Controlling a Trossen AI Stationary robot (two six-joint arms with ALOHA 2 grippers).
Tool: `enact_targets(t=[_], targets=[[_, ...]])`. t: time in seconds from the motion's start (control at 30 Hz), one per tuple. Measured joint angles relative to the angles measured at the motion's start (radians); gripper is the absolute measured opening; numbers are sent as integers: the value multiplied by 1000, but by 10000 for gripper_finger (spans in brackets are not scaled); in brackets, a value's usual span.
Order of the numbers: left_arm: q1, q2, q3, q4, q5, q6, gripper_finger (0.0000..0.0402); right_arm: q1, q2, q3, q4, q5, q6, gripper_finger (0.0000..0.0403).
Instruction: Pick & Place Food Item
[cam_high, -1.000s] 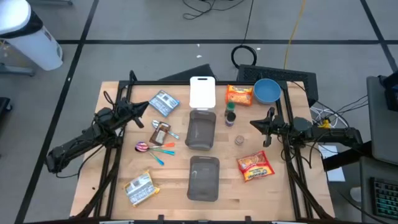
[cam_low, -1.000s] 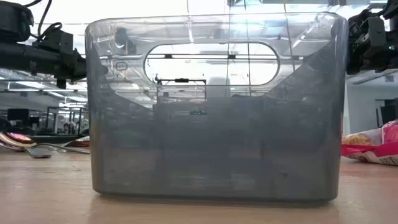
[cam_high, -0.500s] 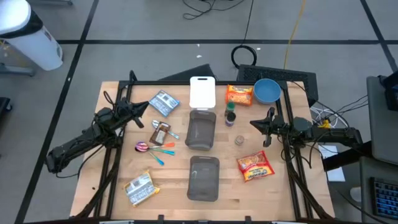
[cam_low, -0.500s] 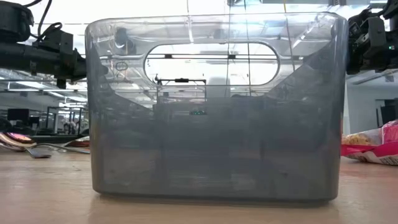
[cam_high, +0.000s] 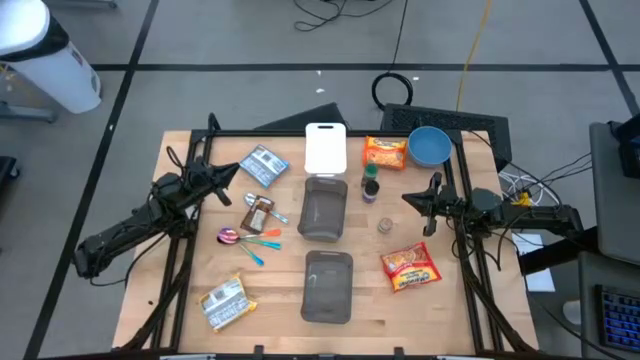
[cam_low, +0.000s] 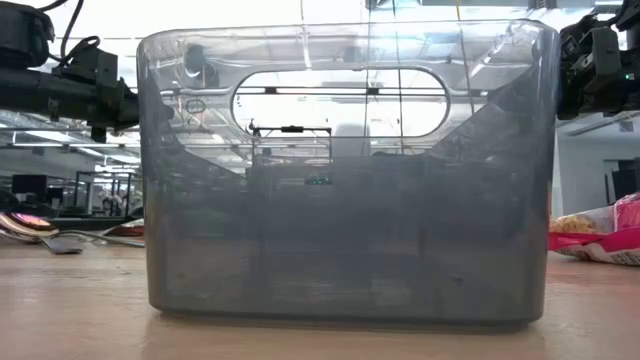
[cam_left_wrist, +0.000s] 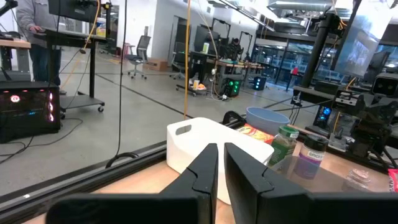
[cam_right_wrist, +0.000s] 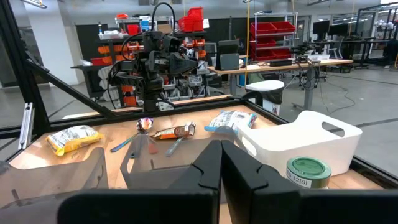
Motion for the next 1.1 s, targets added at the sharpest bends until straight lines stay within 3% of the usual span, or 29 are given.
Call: enact_targets(t=[0.47, 0.73, 0.93, 1.1], targets=[[0, 0, 0, 0, 0, 0, 33, 0, 0, 0, 1, 0, 1, 0], [0, 0, 0, 0, 0, 0, 33, 0, 0, 0, 23, 0, 94, 0], [0, 0, 0, 0, 0, 0, 33, 0, 15, 0, 239, 11, 81, 0], [0, 0, 0, 0, 0, 0, 33, 0, 110, 35, 371, 135, 140, 0]])
